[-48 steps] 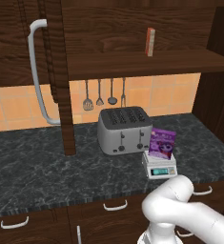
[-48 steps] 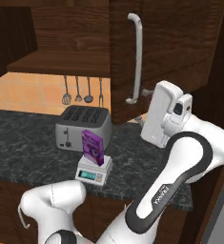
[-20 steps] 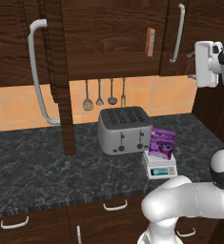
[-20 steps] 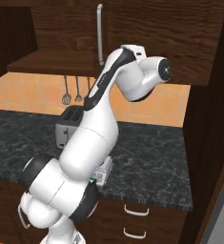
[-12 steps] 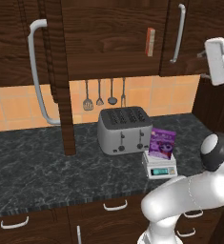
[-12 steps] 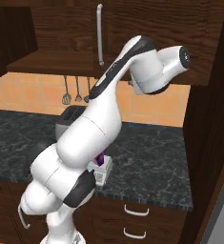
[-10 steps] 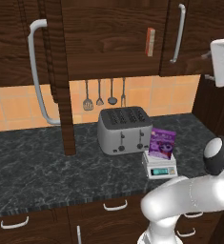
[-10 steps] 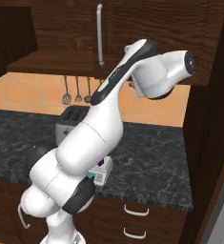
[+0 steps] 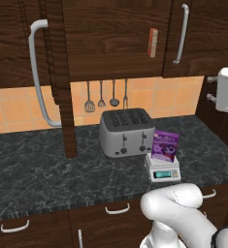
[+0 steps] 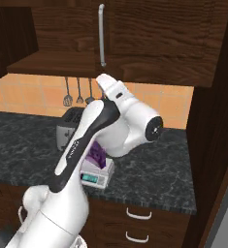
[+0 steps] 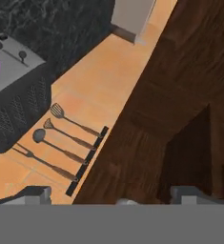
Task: Pick the cereal and place it on the digital scale for weighing, and close the cabinet.
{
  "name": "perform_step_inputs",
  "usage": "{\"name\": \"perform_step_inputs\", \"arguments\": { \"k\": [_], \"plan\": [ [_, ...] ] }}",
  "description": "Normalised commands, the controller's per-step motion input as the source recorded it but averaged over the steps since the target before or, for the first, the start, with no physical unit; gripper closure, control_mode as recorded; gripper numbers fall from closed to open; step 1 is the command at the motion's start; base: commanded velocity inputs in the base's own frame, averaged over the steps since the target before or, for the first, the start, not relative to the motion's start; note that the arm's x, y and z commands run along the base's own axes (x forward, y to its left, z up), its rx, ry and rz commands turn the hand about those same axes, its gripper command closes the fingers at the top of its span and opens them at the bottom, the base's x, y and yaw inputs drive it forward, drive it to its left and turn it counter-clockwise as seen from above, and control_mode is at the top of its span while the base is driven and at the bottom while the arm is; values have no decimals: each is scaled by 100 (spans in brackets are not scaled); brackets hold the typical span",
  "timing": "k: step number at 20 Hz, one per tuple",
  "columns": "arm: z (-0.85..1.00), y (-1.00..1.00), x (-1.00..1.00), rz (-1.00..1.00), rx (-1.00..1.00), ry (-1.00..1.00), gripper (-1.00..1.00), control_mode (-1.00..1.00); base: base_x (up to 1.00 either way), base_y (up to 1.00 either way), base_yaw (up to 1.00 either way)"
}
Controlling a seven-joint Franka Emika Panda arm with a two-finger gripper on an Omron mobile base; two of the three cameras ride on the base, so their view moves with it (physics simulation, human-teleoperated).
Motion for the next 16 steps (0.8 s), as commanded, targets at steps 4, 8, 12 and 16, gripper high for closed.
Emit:
{"name": "perform_step_inputs", "arguments": {
  "k": [4, 8, 12, 16],
  "plan": [
    [0, 24, -66, -29, 0, -35, -100, -100, 0, 0, 0],
    [0, 35, -57, -22, 1, -26, -100, -100, 0, 0, 0],
    [0, 74, -93, -15, 3, -27, -100, -100, 0, 0, 0],
    [27, 71, -93, -3, 0, -6, -100, -100, 0, 0, 0]
  ]
}}
